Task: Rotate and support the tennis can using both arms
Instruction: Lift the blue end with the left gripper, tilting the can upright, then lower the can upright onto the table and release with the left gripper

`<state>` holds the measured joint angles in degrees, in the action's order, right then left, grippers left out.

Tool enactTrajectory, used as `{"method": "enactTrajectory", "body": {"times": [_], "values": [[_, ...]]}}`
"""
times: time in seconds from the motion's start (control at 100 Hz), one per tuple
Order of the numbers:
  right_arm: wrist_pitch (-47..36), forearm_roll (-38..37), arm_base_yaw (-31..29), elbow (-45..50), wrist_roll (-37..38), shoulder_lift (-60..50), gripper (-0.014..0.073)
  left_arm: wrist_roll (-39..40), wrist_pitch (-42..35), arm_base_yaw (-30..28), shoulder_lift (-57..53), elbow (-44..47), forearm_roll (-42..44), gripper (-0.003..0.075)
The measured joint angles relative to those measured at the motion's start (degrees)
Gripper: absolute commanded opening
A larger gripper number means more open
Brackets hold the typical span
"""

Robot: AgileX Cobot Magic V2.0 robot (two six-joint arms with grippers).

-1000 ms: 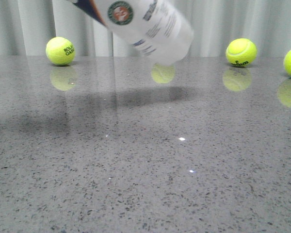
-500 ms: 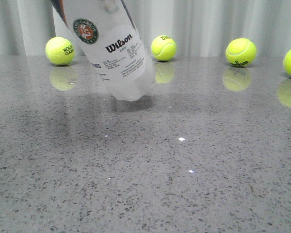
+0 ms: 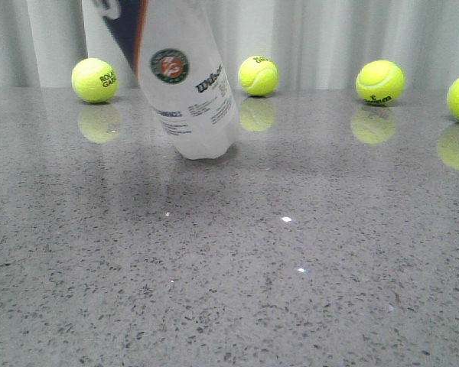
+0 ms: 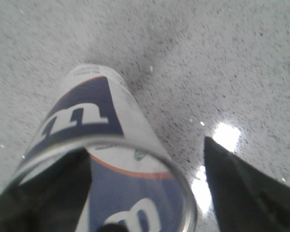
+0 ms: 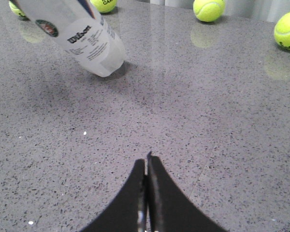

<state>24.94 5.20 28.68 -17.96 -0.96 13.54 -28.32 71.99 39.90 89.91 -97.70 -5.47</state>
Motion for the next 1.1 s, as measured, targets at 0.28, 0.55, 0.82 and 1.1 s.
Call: {"method": "enactTrajectory", "body": {"times": [0.28,0.55,0.82,1.1], "values": [[0.00,0.00,0.00,0.00,0.00,0.00,-0.0062,0.00,0.12,0.00,7.67,-10.39,3.48,0.0517],[0.00,0.00,0.00,0.00,0.00,0.00,-0.0062,0.00,0.12,0.00,12.40,-17.53,3.70,0.0516],[0.00,-0.09,0.00,0.00,0.00,0.00,-0.0062,0.36,0.26,0.00,12.17,-18.22,2.68,0.0430],[0.00,-0.09,0.00,0.00,0.00,0.00,-0.0062,4.12,-14.32,0.00,2.27,-11.42,-2.54,-0.0022]]}}
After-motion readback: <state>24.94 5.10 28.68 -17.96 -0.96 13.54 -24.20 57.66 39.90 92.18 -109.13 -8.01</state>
